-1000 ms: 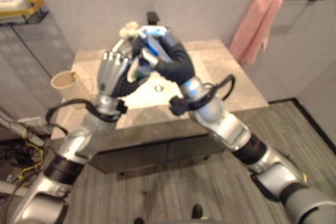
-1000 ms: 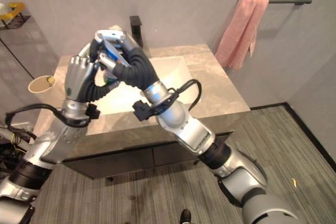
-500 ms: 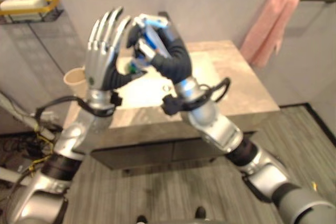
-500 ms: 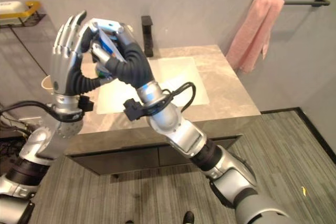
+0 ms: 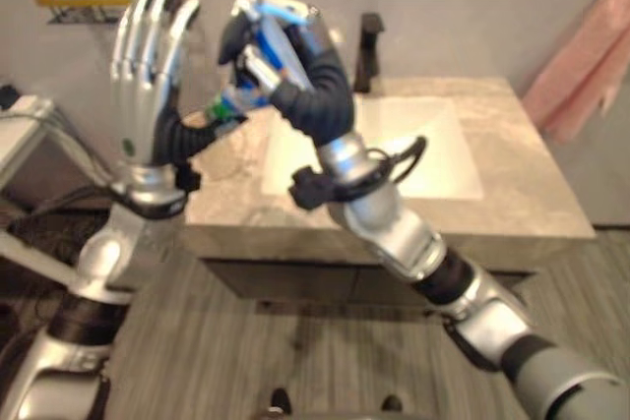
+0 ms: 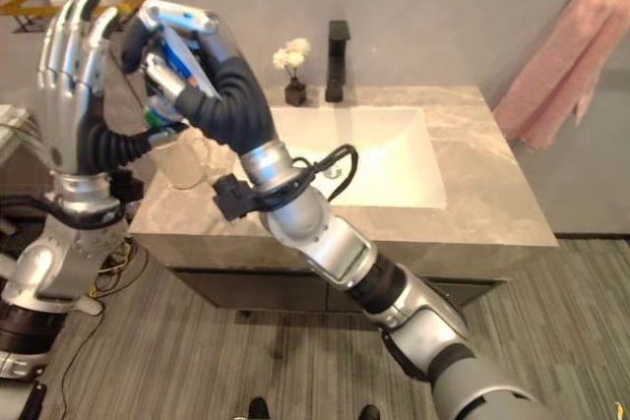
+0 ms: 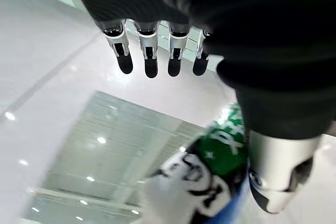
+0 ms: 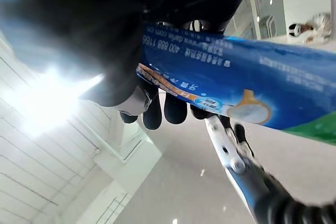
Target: Put brush and paste in cup on sink, flatten towel.
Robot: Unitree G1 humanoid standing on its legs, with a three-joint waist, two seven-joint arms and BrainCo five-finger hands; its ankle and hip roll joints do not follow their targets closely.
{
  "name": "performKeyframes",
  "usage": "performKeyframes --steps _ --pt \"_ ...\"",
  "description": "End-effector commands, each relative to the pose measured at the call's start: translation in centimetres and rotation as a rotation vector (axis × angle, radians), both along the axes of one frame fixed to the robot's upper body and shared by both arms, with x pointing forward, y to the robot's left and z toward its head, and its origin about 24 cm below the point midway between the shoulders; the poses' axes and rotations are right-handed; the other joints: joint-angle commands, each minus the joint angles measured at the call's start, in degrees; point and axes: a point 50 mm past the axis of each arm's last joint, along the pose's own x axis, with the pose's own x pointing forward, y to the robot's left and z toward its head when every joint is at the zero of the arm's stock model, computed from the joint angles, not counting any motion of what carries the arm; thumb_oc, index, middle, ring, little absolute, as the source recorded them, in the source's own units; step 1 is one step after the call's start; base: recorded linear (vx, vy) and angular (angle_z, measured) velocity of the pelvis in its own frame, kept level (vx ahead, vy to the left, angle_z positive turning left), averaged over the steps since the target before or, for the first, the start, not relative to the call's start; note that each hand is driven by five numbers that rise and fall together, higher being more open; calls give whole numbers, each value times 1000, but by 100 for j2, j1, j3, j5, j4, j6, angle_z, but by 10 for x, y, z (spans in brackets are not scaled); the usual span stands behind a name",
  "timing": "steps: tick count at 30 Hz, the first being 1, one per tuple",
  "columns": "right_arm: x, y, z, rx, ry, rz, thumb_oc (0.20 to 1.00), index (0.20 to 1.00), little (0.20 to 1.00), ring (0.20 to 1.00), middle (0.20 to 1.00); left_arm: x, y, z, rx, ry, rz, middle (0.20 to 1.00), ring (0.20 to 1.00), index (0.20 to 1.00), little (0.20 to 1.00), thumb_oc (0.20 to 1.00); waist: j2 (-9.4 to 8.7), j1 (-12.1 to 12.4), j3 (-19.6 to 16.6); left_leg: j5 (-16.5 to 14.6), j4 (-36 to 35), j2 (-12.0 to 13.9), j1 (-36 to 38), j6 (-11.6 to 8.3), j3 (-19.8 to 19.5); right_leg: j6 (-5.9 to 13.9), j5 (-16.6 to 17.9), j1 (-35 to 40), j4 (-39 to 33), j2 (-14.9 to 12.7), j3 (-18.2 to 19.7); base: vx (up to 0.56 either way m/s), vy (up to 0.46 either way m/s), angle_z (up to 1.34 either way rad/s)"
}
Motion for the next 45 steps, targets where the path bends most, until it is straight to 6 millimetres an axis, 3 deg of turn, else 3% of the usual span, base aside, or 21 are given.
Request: performKeyframes --steps 1,4,8,10,20,21,22,23,26,27,30,31,32,38,39,40,41,45 --pt "-17 -4 46 162 -204 20 200 200 200 200 200 -15 30 33 55 -129 116 1000 1000 1000 1000 1000 -346 151 -41 -492 70 -132 211 200 -329 210 -29 345 -10 -390 37 19 6 16" --pt "-16 -5 46 169 -201 16 200 200 200 200 200 -18 33 29 48 -113 116 1000 1000 1000 1000 1000 -341 199 -35 -485 70 -159 181 202 -412 212 -38 377 -10 -408 -44 19 9 19" --pt "-16 -3 47 191 -187 28 200 200 200 200 200 -19 33 8 -35 3 51 1000 1000 1000 1000 1000 -335 317 -2 -473 70 -214 131 209 -585 228 -59 475 -10 -447 -236 14 9 25" --pt "-15 4 48 177 -167 54 200 200 200 200 200 -17 30 11 -60 9 20 1000 1000 1000 1000 1000 -325 348 -12 -467 70 -225 110 216 -628 232 -60 481 -10 -454 -264 -3 7 21" --pt "-18 0 56 187 -204 39 200 200 200 200 200 -19 48 14 -138 8 55 1000 1000 1000 1000 1000 -289 536 44 -404 70 -353 -118 231 -869 287 -32 461 -10 -552 -498 18 15 15" --pt "-19 -11 58 217 -240 2 200 200 200 200 200 -29 59 -9 -138 74 67 1000 1000 1000 1000 1000 -304 650 59 -427 70 -352 -120 178 -968 329 -93 506 -10 -549 -489 56 -18 16" --pt "-21 -22 59 211 -289 -42 200 200 200 200 200 -37 64 -17 -153 94 103 1000 1000 1000 1000 1000 -307 724 88 -415 70 -389 -176 185 -1057 342 -84 516 -10 -564 -554 61 -23 19" --pt "-21 -22 60 212 -307 -66 200 200 200 200 200 -44 68 -21 -170 105 113 1000 1000 1000 1000 1000 -281 859 122 -377 70 -432 -270 191 -1166 347 -81 513 -10 -591 -660 9 -5 23" --pt "-19 -22 64 218 -322 -95 200 200 200 200 200 -49 78 -27 -215 108 150 1000 1000 1000 1000 1000 -265 956 136 -325 70 -471 -388 190 -1276 360 -68 494 -10 -619 -777 38 -13 46" --pt "-18 -22 67 207 -351 -129 200 200 200 200 200 -47 91 -38 -298 130 201 1000 1000 1000 1000 1000 -264 1025 130 -299 70 -517 -468 196 -1371 368 -68 472 -10 -623 -835 33 -8 34" --pt "-17 -23 67 191 -362 -147 200 200 200 200 200 -47 103 -52 -378 173 240 1000 1000 1000 1000 1000 -262 1065 121 -285 70 -551 -525 213 -1407 370 -70 430 -10 -636 -860 70 7 36" --pt "-15 -23 68 178 -363 -161 200 200 200 200 200 -48 114 -70 -458 237 288 1000 1000 1000 1000 1000 -265 1111 119 -292 70 -577 -549 233 -1434 369 -68 412 -10 -657 -861 51 16 12" --pt "-15 -22 68 177 -363 -160 200 200 200 200 200 -48 114 -71 -459 238 288 1000 1000 1000 1000 1000 -263 1110 116 -292 70 -579 -552 235 -1434 370 -67 409 -10 -658 -860 71 21 7" --pt "-12 -26 73 142 -388 -201 200 200 200 200 200 -60 138 -135 -627 502 440 1000 1000 1000 1000 1000 -260 1192 167 -260 70 -653 -689 260 -1495 432 -15 355 -10 -718 -948 46 16 1" --pt "-11 -27 73 141 -388 -201 200 200 200 200 200 -59 138 -135 -628 503 438 1000 1000 1000 1000 1000 -257 1191 161 -258 70 -655 -695 261 -1499 433 -15 352 -10 -719 -952 36 16 5" --pt "-11 -27 76 132 -401 -215 200 200 200 200 200 -64 144 -156 -663 598 482 1000 1000 1000 1000 1000 -253 1183 176 -247 70 -675 -761 269 -1517 450 1 306 -10 -728 -966 16 11 5" --pt "-11 -28 76 132 -402 -215 200 200 200 200 200 -64 144 -156 -663 598 482 1000 1000 1000 1000 1000 -254 1185 174 -246 70 -676 -764 269 -1518 450 1 303 -10 -728 -967 39 25 8" --pt "-6 -28 75 115 -381 -220 200 200 200 200 200 -83 152 -210 -798 818 585 1000 1000 1000 1000 1000 -240 1147 237 -245 70 -697 -861 285 -1477 474 37 190 -10 -755 -936 22 18 2"
